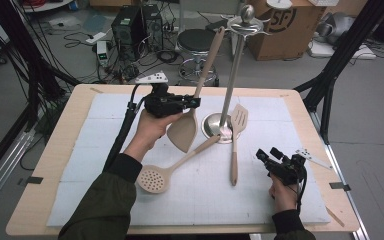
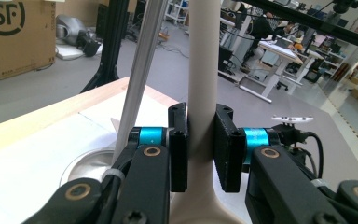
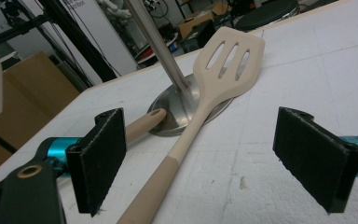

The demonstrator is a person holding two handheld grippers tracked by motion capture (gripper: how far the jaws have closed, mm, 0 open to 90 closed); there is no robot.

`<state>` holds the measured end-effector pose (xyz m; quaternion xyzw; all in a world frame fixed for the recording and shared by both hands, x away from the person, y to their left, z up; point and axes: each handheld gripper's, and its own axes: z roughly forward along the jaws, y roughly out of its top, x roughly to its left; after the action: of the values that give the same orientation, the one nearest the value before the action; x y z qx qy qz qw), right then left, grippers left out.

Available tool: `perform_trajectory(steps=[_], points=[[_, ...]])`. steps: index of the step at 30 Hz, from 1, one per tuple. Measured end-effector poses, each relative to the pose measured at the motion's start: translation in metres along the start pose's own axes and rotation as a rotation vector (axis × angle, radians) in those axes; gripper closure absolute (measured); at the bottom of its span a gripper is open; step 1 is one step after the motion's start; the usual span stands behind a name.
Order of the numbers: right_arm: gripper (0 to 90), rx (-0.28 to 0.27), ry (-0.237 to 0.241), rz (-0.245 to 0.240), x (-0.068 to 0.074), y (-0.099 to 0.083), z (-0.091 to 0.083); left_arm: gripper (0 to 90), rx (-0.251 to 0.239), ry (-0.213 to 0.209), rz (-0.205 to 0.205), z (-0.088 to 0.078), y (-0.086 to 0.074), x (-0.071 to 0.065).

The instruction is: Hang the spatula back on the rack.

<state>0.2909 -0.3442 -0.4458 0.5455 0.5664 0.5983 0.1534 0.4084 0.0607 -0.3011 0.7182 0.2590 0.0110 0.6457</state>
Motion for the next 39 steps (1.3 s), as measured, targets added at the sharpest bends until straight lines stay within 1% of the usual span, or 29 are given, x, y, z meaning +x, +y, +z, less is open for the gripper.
perform_trajectory(steps=[1,3,4,6,10,11,15,17,19,20,22,23,24,26,27,29,30,32,33,34,36,37,39], points=[[16.9,-0.006,0.000,-0.005,-0.001,0.000,0.000,77.5,-0.001,0.000,0.002,0.002,0.000,0.000],[16.9,-0.003,0.000,0.006,-0.001,0.000,-0.001,77.4,-0.002,0.002,0.005,0.004,-0.001,0.001],[16.9,-0.008,0.000,-0.002,-0.002,0.000,-0.001,77.3,-0.002,-0.002,0.006,0.005,-0.001,0.001],[16.9,-0.008,-0.001,0.001,-0.002,0.000,-0.002,76.8,-0.002,0.001,0.005,0.005,-0.002,0.001],[16.9,-0.007,-0.001,0.006,0.000,0.000,-0.002,76.0,-0.004,0.018,0.006,0.007,-0.001,0.003],[16.9,-0.006,-0.002,0.006,0.000,0.000,-0.001,76.5,-0.002,0.015,0.005,0.008,-0.001,0.004],[16.9,-0.015,-0.003,-0.005,0.000,0.000,-0.002,76.7,0.003,0.015,0.005,0.014,-0.001,0.005],[16.9,-0.010,-0.005,0.005,0.000,0.000,-0.003,76.0,-0.001,0.017,0.000,0.017,-0.002,0.006],[16.9,-0.009,-0.006,0.013,-0.001,0.000,-0.003,73.1,-0.008,0.022,-0.003,0.018,-0.003,0.007],[17.1,-0.014,-0.005,0.004,-0.002,0.000,-0.003,73.1,-0.006,0.023,-0.003,0.019,-0.004,0.008],[17.1,-0.013,-0.006,0.010,-0.002,0.000,-0.003,73.0,-0.006,0.021,-0.012,0.020,-0.005,0.010],[17.1,-0.017,-0.007,0.005,-0.003,0.000,-0.003,72.0,-0.007,0.021,-0.015,0.020,-0.005,0.010],[17.1,-0.009,-0.004,0.010,-0.002,0.000,-0.004,69.4,-0.013,0.018,-0.014,0.020,-0.005,0.010],[17.1,-0.011,0.001,0.000,-0.002,0.000,-0.004,66.8,-0.022,0.024,-0.004,0.017,-0.003,0.009],[17.1,-0.004,0.001,0.011,-0.001,0.000,-0.004,64.8,-0.026,0.023,-0.002,0.015,-0.002,0.008],[17.1,-0.011,0.003,-0.005,-0.002,0.000,-0.003,61.9,-0.031,0.027,0.008,0.011,-0.002,0.005],[17.1,-0.001,0.005,0.005,-0.001,-0.001,-0.003,59.3,-0.032,0.034,0.011,0.008,-0.002,0.004],[17.1,-0.001,0.008,-0.001,-0.001,-0.001,-0.002,41.6,-0.024,0.075,0.012,0.004,-0.002,0.001],[17.1,0.007,0.008,0.007,0.000,-0.001,-0.002,36.9,-0.027,0.077,0.011,0.002,-0.003,0.000],[17.1,0.007,0.013,0.008,0.000,-0.001,-0.002,35.6,-0.030,0.071,0.007,-0.001,-0.003,0.000],[17.1,0.003,0.014,-0.009,0.001,-0.002,-0.001,32.2,-0.026,0.067,-0.012,-0.004,-0.005,0.001],[17.1,0.009,0.013,0.001,0.002,-0.002,-0.002,30.3,-0.019,0.063,-0.021,-0.006,-0.006,0.002],[17.1,0.010,0.016,-0.009,0.002,-0.002,-0.001,28.9,-0.025,0.065,-0.026,-0.010,-0.010,0.001]])
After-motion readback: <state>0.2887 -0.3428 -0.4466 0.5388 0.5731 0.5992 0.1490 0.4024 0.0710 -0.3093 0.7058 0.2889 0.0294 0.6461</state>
